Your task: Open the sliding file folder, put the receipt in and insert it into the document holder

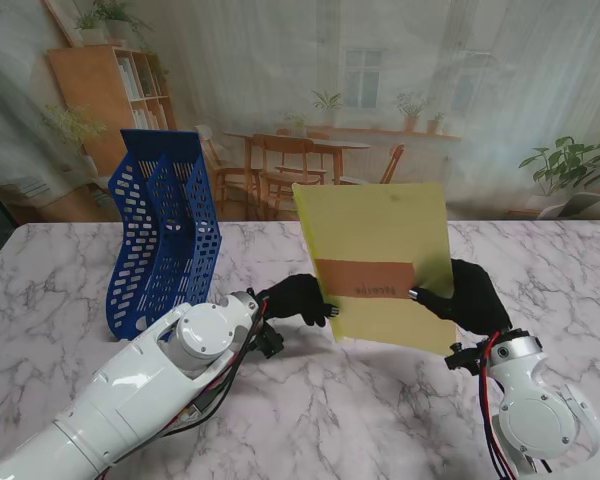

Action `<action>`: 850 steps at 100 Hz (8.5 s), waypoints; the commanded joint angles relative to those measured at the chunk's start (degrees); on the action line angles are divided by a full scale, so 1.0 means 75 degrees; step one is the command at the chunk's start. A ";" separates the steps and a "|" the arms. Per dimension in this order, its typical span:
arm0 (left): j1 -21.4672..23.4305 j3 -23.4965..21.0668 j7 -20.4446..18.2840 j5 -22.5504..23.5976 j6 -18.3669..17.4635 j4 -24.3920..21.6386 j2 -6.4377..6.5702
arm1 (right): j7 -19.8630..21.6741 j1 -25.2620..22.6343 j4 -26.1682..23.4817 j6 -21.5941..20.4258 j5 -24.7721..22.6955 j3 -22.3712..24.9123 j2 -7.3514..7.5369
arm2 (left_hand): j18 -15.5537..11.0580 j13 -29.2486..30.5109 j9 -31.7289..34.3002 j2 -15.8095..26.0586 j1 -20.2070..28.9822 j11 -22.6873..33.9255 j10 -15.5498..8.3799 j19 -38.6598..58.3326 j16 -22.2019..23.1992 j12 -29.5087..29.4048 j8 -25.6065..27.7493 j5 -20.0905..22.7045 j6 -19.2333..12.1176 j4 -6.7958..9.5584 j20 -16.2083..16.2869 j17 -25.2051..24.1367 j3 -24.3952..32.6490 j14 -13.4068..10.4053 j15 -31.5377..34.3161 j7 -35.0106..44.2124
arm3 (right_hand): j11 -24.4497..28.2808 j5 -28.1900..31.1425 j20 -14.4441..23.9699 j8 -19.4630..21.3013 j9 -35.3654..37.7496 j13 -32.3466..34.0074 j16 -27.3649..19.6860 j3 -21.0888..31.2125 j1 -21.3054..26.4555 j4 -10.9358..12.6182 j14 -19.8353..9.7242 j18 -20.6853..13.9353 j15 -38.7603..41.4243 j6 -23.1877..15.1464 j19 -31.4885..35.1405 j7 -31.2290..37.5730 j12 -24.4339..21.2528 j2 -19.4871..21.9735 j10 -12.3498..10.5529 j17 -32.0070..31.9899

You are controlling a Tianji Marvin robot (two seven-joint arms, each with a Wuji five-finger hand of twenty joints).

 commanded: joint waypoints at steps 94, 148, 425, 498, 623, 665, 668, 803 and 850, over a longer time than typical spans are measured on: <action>-0.0080 -0.0332 -0.0517 0.0340 -0.0039 -0.0440 0.0241 | 0.0428 0.0171 0.0404 0.0456 -0.0931 -0.0314 0.0199 | -0.0289 0.0116 0.0282 -0.0013 0.0246 0.0315 -0.0308 0.0356 0.0053 0.0059 -0.0122 0.0236 0.0023 0.0035 -0.0028 -0.0052 0.0321 0.0073 0.0269 0.0220 | 0.0126 0.0492 0.0214 0.0227 0.0245 0.0146 0.0283 0.0697 0.0662 0.0288 -0.0135 0.0090 0.0802 -0.0662 0.0261 0.0701 0.0276 0.0014 0.0086 0.0171; -0.0121 -0.0121 -0.0774 0.0132 0.0118 -0.0048 0.0224 | -0.0525 0.0184 0.0401 -0.0068 0.0122 -0.0352 -0.0108 | -0.0096 -0.0785 -0.0663 -0.0232 0.0245 -0.0541 -0.0246 -0.0068 0.0142 0.0228 -0.0095 -0.0707 -0.0353 -0.0034 -0.0035 -0.0864 0.1445 0.0385 -0.0113 -0.0911 | 0.0173 0.0293 0.0189 0.0396 0.0099 0.0164 0.0173 0.0505 0.0658 0.0299 -0.0279 -0.0066 0.0566 -0.0827 0.0140 0.0725 0.0299 0.0244 -0.0058 0.0153; 0.0063 -0.0612 -0.0338 0.0278 -0.0213 -0.0580 0.0231 | 0.0088 0.0322 0.0604 0.0518 -0.1667 -0.0552 0.0220 | -0.0115 -0.1126 -0.1438 0.0107 0.0169 0.0446 -0.0418 -0.0357 0.0010 -0.0322 0.0050 -0.0619 -0.0035 0.0117 -0.0029 -0.1128 -0.0393 0.0239 -0.0468 -0.0516 | 0.0136 0.0588 0.0412 0.0386 0.0321 0.0156 0.0432 0.0733 0.0663 0.0292 -0.0222 0.0070 0.1208 -0.0736 0.0288 0.0625 0.0496 0.0010 0.0148 0.0271; -0.0161 -0.0485 -0.0611 0.0037 -0.0654 -0.0177 0.0231 | 0.0180 0.0227 0.0392 0.0388 -0.0124 -0.0447 0.0068 | -0.0804 -0.4923 -0.6980 -0.1199 -0.3581 -0.2048 -0.0593 -0.2865 -0.1290 -0.2789 -0.1757 -0.4193 -0.0452 0.0111 -0.0925 -0.3115 -0.0319 -0.0088 -0.2315 -0.4664 | 0.0177 0.0501 0.0416 0.0459 0.0238 0.0168 0.0355 0.0686 0.0684 0.0298 -0.0246 0.0064 0.1078 -0.0744 0.0228 0.0635 0.0477 0.0105 0.0151 0.0245; 0.0640 -0.0835 0.1178 -0.0297 -0.0216 -0.1255 -0.0186 | -0.0304 0.0501 0.0662 0.0374 0.0357 -0.0657 -0.0089 | -0.0303 0.0850 0.0881 0.0063 -0.0230 0.1026 -0.0203 0.0868 -0.0634 -0.0739 -0.0225 0.0839 -0.0063 0.0163 -0.0438 0.1394 0.1416 0.0204 0.0574 0.0843 | -0.0854 -0.1126 0.0032 -0.1732 -0.1532 -0.0745 -0.0582 -0.1052 0.0326 0.0415 0.0244 0.0284 -0.2312 -0.0771 -0.0916 -0.1064 -0.0429 0.1344 -0.0075 -0.1349; 0.1121 -0.1647 0.1322 0.0378 -0.0688 -0.1999 0.0045 | -0.0015 0.0560 0.0645 0.0495 0.0593 -0.0753 -0.0054 | -0.0363 0.0943 0.0845 0.0178 -0.0108 0.1189 -0.0166 0.0923 -0.0646 -0.0802 -0.0057 0.0806 -0.0097 0.0132 -0.0549 0.1562 0.1197 0.0184 0.0614 0.0821 | -0.1721 -0.3327 0.0132 -0.0643 -0.5377 -0.4649 -0.1864 -0.1988 -0.1676 0.1148 0.0737 0.0675 -0.4802 0.0528 -0.2648 -0.3411 -0.2586 0.2022 0.0160 -0.4199; 0.1144 -0.1694 0.1330 0.0401 -0.0718 -0.2036 0.0054 | -0.0016 0.0564 0.0647 0.0498 0.0593 -0.0758 -0.0054 | -0.0368 0.0951 0.0847 0.0175 -0.0103 0.1195 -0.0176 0.0929 -0.0646 -0.0803 -0.0046 0.0811 -0.0100 0.0135 -0.0552 0.1569 0.1192 0.0179 0.0619 0.0826 | -0.1733 -0.3407 0.0105 -0.0643 -0.5495 -0.4821 -0.1974 -0.2038 -0.1748 0.1155 0.0710 0.0657 -0.4951 0.0537 -0.2820 -0.3446 -0.2644 0.2027 0.0145 -0.4345; 0.3284 -0.5962 0.1054 0.1640 -0.2625 -0.4286 0.0575 | -0.1198 0.0825 0.1111 0.0804 0.0276 -0.1136 -0.0294 | -0.0504 0.1003 0.0678 0.0290 -0.0060 0.1235 -0.0177 0.1113 -0.0694 -0.0867 -0.0074 0.0700 -0.0067 0.0253 -0.0657 0.1714 0.1034 0.0108 0.0675 0.0635 | -0.2825 -0.4905 0.0719 -0.1147 -0.7435 -0.6882 -0.3496 -0.3199 -0.2250 0.1291 0.0628 0.0025 -0.7500 0.0789 -0.6949 -0.4048 -0.3399 0.2833 -0.0064 -0.5560; 0.3909 -0.7305 0.2965 0.2702 -0.3948 -0.3588 0.0228 | -0.1074 0.0810 0.0986 0.1151 0.0423 -0.1206 -0.0293 | -0.0581 0.1133 0.0565 0.0355 -0.0032 0.1195 -0.0160 0.1442 -0.0760 -0.0902 -0.0243 0.0606 0.0016 0.0285 -0.0649 0.1930 0.1000 0.0079 0.0833 0.0614 | -0.2747 -0.4912 0.1041 -0.1155 -0.7435 -0.6910 -0.3466 -0.3317 -0.2163 0.1319 0.0565 0.0039 -0.7497 0.0784 -0.7339 -0.4043 -0.3372 0.2986 -0.0029 -0.5503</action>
